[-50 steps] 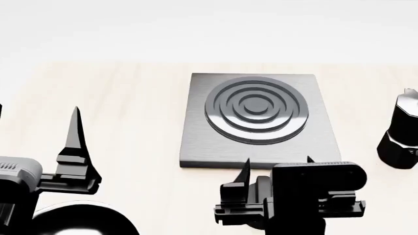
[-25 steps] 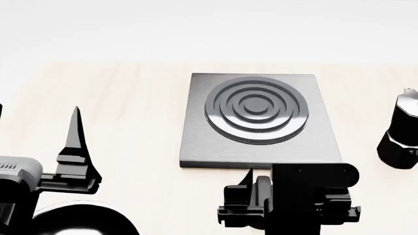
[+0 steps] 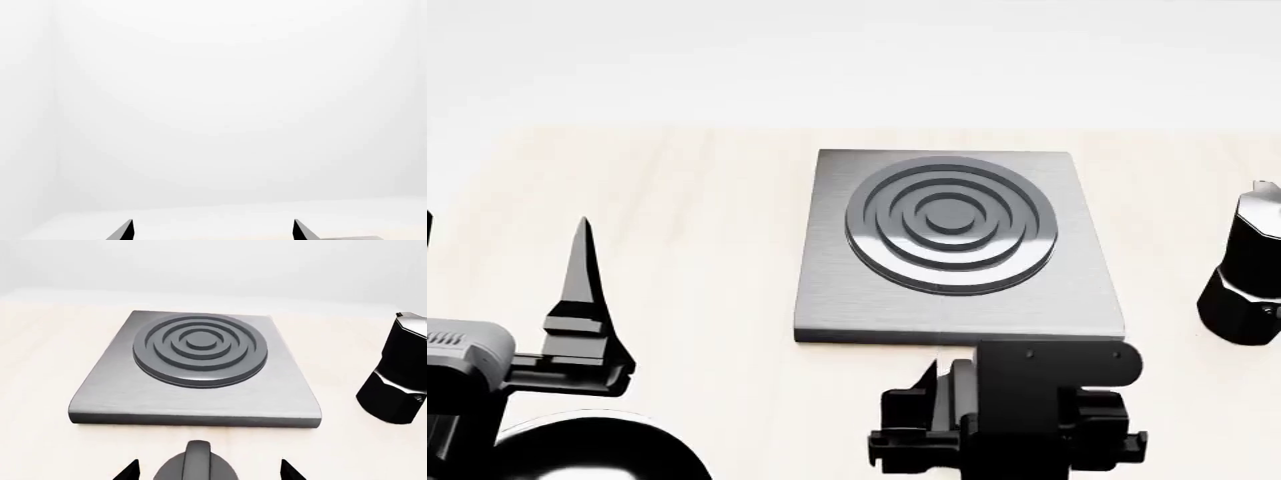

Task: Turn on the stove.

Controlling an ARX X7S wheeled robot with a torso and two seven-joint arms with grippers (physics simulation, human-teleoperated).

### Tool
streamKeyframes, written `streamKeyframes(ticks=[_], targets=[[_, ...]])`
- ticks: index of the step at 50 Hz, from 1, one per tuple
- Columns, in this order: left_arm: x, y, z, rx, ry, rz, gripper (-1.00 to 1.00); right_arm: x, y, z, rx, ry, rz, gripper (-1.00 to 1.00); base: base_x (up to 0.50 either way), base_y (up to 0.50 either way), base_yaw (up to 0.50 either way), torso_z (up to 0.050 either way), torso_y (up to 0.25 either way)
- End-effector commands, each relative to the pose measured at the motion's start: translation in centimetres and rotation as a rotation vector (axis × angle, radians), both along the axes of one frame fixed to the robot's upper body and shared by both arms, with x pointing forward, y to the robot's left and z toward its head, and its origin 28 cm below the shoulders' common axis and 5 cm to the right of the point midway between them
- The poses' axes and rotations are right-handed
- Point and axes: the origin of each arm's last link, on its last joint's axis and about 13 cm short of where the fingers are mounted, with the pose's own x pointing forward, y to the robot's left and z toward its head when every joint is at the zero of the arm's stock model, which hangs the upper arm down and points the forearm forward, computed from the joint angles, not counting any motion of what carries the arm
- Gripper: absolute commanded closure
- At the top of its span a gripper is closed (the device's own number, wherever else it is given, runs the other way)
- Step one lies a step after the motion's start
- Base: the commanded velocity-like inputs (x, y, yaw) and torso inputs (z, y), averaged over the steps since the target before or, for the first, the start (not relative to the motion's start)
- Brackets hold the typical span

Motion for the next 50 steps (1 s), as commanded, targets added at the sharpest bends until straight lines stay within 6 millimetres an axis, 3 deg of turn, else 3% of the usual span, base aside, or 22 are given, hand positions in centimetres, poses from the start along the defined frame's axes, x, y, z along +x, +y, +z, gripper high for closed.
streamKeyframes(ticks=[1, 50], targets=[[0.0, 0.0, 0.0, 0.000, -0.001, 0.001, -1.00, 0.1, 0.1, -0.4, 0.016, 0.042, 0.006, -1.00, 0.00, 0.00, 0.00, 0.000, 0.000], [0.0, 0.0, 0.1, 0.000, -0.001, 0.004, -1.00, 0.8, 0.3, -2.0, 0.048, 0.141, -0.006, -1.00, 0.00, 0.00, 0.00, 0.000, 0.000]])
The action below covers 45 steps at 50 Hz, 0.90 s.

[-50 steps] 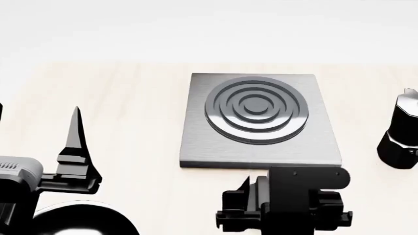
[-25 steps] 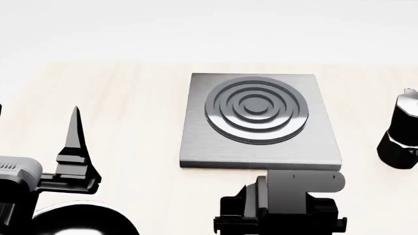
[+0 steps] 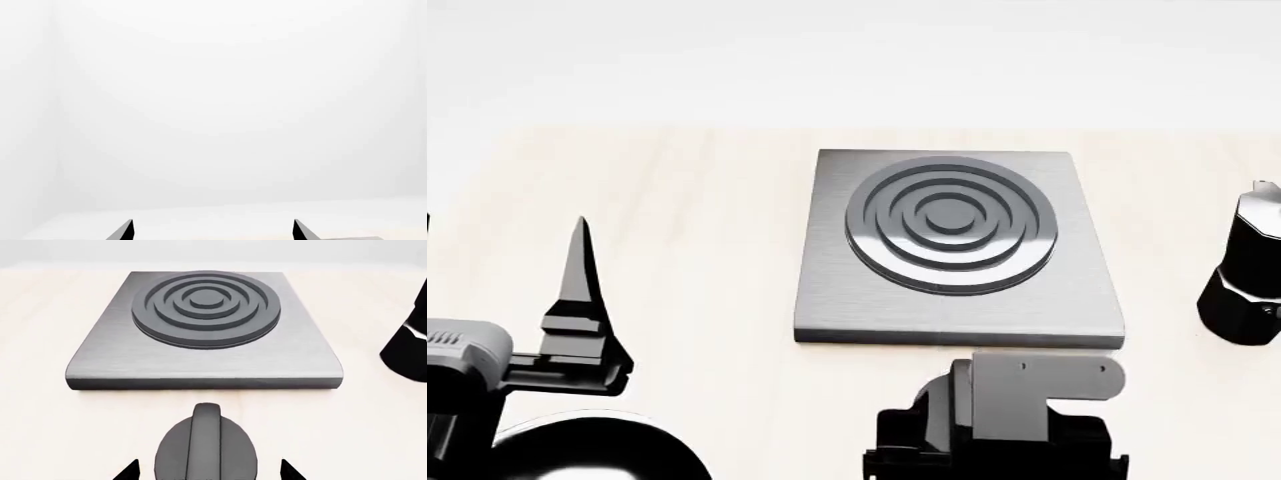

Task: Turn on the stove.

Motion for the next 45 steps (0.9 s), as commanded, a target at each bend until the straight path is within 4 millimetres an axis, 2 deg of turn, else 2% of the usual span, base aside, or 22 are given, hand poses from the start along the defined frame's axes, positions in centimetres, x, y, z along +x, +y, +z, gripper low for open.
streamKeyframes(ticks=[1, 45], targets=[[0.0, 0.0, 0.0, 0.000, 0.001, 0.000, -1.00, 0.3, 0.0, -0.6, -0.002, 0.018, -0.005, -1.00, 0.00, 0.00, 0.00, 0.000, 0.000], [0.0, -0.1, -0.2, 0.006, 0.004, -0.001, -1.00, 1.3, -0.4, -2.9, -0.008, 0.050, -0.020, -1.00, 0.00, 0.00, 0.00, 0.000, 0.000]])
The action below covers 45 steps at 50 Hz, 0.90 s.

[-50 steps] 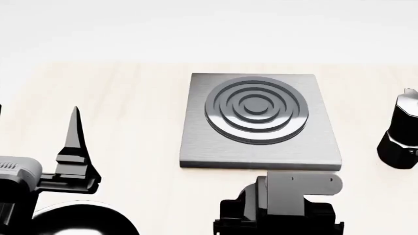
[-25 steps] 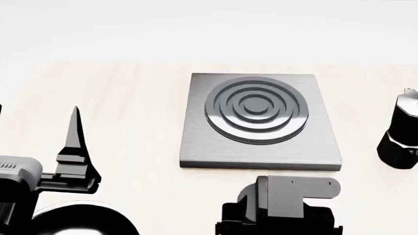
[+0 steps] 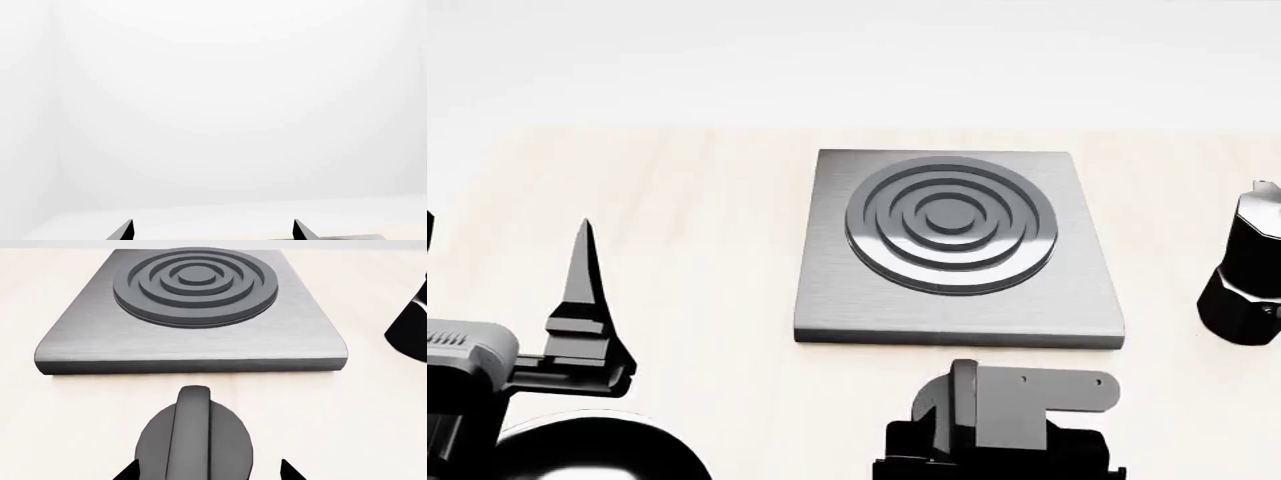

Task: Turn on the stove.

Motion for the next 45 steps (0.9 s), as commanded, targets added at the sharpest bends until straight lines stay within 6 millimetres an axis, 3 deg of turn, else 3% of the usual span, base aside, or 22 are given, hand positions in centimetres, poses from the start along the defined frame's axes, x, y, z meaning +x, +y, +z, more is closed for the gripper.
streamKeyframes(ticks=[1, 45], targets=[[0.0, 0.0, 0.0, 0.001, -0.001, 0.001, -1.00, 0.2, -0.1, -0.7, -0.004, 0.013, 0.001, -1.00, 0.00, 0.00, 0.00, 0.000, 0.000], [0.0, 0.0, 0.0, 0.002, 0.000, 0.004, -1.00, 0.7, -0.3, -2.4, -0.025, 0.053, 0.018, -1.00, 0.00, 0.00, 0.00, 0.000, 0.000]])
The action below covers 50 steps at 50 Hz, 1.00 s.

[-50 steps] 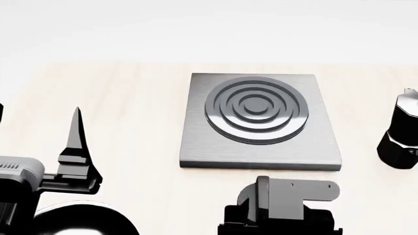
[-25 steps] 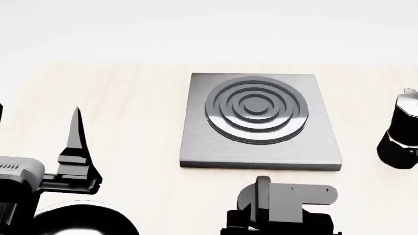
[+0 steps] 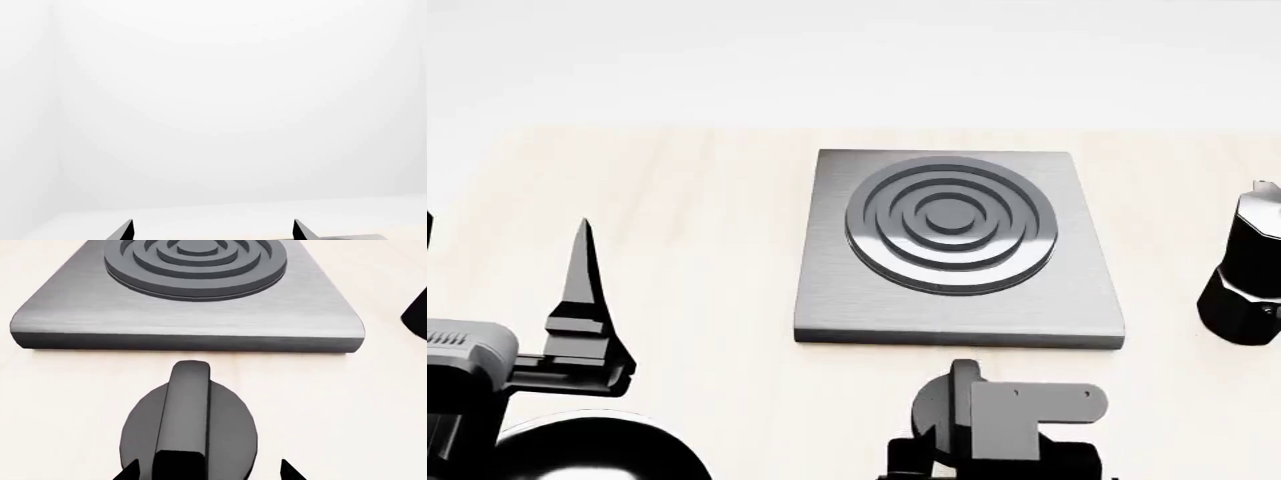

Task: Turn on the stove.

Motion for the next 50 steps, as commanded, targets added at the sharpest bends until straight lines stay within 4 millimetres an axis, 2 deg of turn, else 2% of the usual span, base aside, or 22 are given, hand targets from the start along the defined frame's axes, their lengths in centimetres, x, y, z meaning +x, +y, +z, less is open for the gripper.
streamKeyframes(ticks=[1, 14, 36, 50], targets=[[0.0, 0.0, 0.0, 0.000, 0.000, 0.001, -1.00, 0.0, 0.0, -0.3, -0.003, 0.012, 0.003, -1.00, 0.00, 0.00, 0.00, 0.000, 0.000], [0.0, 0.0, 0.0, -0.002, 0.001, 0.002, -1.00, 0.1, -0.5, -0.3, -0.050, 0.007, -0.112, -1.00, 0.00, 0.00, 0.00, 0.000, 0.000], [0.0, 0.1, 0.0, -0.003, -0.001, 0.005, -1.00, -0.6, -1.3, 1.6, -0.067, -0.034, -0.259, -1.00, 0.00, 0.00, 0.00, 0.000, 0.000], [0.0, 0.1, 0.0, -0.003, -0.003, 0.006, -1.00, -0.7, -2.1, 2.1, -0.077, -0.063, -0.351, -1.00, 0.00, 0.00, 0.00, 0.000, 0.000]])
